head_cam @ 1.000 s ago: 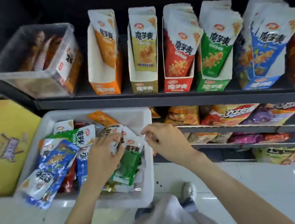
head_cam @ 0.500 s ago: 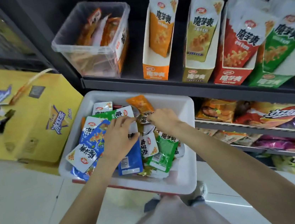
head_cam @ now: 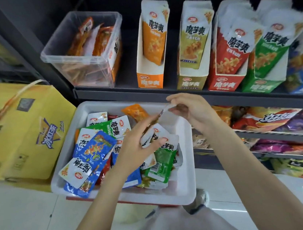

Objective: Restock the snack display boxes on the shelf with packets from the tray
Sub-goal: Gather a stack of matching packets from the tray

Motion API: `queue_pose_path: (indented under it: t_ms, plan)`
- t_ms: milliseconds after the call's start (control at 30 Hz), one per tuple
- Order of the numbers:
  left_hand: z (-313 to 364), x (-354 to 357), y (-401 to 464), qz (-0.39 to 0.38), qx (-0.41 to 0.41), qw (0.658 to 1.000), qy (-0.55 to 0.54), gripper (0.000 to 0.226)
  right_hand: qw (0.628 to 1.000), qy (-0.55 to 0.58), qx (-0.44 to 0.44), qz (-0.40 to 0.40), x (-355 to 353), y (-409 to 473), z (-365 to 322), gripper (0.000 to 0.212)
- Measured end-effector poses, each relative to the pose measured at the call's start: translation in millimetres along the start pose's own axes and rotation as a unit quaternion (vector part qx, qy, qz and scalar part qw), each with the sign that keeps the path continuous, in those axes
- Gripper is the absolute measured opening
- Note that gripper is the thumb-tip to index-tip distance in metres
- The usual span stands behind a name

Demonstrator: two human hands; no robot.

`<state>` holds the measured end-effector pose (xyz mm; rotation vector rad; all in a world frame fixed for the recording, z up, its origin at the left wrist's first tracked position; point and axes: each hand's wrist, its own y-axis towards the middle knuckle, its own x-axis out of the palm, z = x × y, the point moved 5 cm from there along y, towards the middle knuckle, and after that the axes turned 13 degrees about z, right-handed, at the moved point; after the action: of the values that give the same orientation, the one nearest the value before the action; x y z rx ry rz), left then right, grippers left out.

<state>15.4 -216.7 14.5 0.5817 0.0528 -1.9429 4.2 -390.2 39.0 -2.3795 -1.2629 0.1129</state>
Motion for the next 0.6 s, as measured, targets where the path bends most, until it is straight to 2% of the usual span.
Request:
queue_pose_path:
  t_ms: [100, 167, 233, 300, 367, 433, 500, 533, 600]
  plan:
    - [4, -6, 3, 0.080, 0.020, 0.996, 0.043, 0.035, 0.990, 0.126, 0.058, -0.031, -4, -6, 0, 0.018]
    - [0, -10, 9, 0.115, -0.033, 0.993, 0.013, 0.022, 0.994, 0.087, 0.041, -0.042, -6, -10, -1, 0.017]
    - [0, -12, 15, 0.109, -0.072, 0.991, -0.020, 0.029, 0.995, -0.079, -0.061, -0.012, -13, -11, -7, 0.012]
    - [7, -11, 21, 0.072, -0.072, 0.994, -0.025, 0.034, 0.951, -0.238, -0.195, 0.034, -22, -11, -19, 0.010]
    - [20, -8, 28, 0.023, -0.063, 0.997, -0.024, 0.034, 0.905, -0.317, -0.281, 0.037, -27, -13, -32, 0.014]
    - [38, -6, 38, -0.003, -0.040, 0.999, -0.029, 0.038, 0.892, -0.327, -0.312, 0.005, -32, -18, -49, 0.014]
    - [59, -3, 52, 0.020, -0.003, 0.999, -0.035, 0.038, 0.897, -0.300, -0.324, -0.009, -42, -26, -71, 0.010]
    - [70, -3, 58, 0.051, 0.023, 0.998, -0.036, 0.036, 0.896, -0.286, -0.340, 0.003, -51, -30, -84, 0.006]
    - [87, -1, 72, 0.116, 0.091, 0.989, -0.026, 0.038, 0.866, -0.287, -0.402, 0.075, -70, -35, -113, 0.015]
